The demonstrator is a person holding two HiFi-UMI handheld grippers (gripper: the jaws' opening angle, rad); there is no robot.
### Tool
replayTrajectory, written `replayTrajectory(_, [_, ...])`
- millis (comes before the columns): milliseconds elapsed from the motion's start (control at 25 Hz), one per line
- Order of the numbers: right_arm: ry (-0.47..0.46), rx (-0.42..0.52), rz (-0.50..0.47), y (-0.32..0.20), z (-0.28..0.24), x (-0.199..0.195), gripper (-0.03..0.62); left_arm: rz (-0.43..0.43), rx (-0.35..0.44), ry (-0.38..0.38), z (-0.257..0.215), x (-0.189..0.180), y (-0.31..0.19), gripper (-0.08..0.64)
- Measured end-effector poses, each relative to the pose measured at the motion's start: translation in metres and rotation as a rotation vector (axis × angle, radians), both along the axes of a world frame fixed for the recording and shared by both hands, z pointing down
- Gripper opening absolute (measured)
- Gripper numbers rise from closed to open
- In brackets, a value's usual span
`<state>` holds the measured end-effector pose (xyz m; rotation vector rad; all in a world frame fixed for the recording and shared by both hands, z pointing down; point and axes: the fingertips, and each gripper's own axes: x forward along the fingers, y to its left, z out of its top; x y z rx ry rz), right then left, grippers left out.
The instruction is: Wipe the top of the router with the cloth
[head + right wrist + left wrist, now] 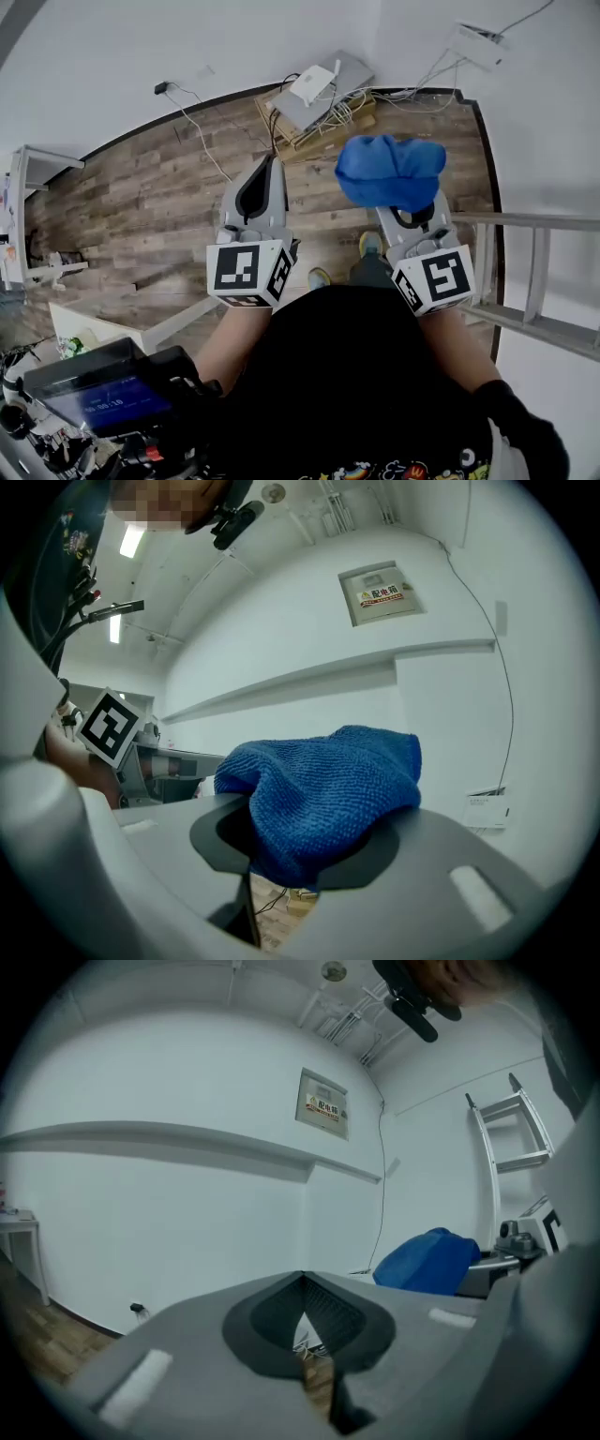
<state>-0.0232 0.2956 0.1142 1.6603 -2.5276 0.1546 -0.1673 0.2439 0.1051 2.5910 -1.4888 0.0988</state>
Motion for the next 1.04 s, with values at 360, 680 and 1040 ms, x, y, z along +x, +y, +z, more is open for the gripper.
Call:
replayTrajectory(360, [0.035,0.008,-0.095,-0.015,-0.019,-0.039,0.156,-0.024,0.023,-0.037,-0.011,0.005,0.019,0.0])
replayTrajectory(680, [0.025,-0.017,-0.106,0.042,-0.015,-0.068,0.156,-0.002,0.056,-0.035,-0.017,-0.021,0.074,0.0])
replayTrajectory(1040, [0.02,-0.039,-0.128,0.053,-0.011,-0.077,0.156,0.041,0.006,-0.02,-0.001,-0.029,0.091,0.0])
